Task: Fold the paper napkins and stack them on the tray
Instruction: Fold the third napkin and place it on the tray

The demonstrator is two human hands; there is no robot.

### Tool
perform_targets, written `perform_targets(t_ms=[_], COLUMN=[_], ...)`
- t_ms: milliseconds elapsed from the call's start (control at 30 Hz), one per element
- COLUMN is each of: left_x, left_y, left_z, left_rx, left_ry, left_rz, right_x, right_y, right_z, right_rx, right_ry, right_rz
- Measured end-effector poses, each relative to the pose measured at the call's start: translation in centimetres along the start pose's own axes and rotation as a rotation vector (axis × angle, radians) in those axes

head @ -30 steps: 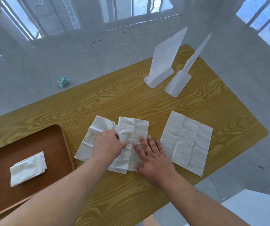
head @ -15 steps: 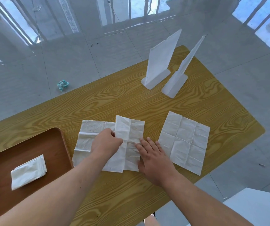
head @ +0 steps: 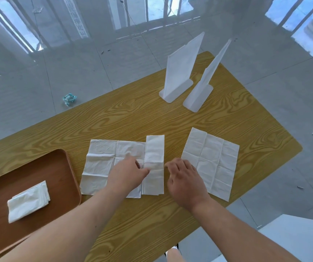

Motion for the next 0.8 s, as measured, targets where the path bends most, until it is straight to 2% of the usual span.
perform_targets(t_ms=[133, 300, 500, 667, 800], left_x=[0.5, 0.3, -0.7, -1.0, -1.3], left_y=[-0.3, 0.1, 0.3, 0.3, 0.4], left_z=[-0.3, -0.6, -1.0, -1.1, -1.0], left_rx=[-0.043, -0.010, 0.160, 0.271, 0.447], left_ry=[-0.020, -0.008, -0.163, -0.161, -0.189], left_rz=[-0.009, -0.029, 0.032, 0.074, 0.164], right_x=[0.7, 1.0, 0.7, 0.5, 0.3], right_y=[-0.7, -1.2, -1.4, -1.3, -1.4], right_z=[-1.0, -1.4, -1.2, -1.1, -1.0], right_rx=[0.065, 0.070, 0.030, 0.018, 0.007], right_ry=[-0.129, -0.137, -0.141, -0.154, -0.147], right_rz=[0.140, 0.140, 0.118, 0.108, 0.111])
Point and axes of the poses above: each hand's wrist, its own x-axis away from the middle knuckle, its own z-axis out of the back of the hand, y = z × x, the point moved 2 cm from there along -x, towards the middle knuckle, and after that the axes turned 1 degree about z, right-handed, at the moved point
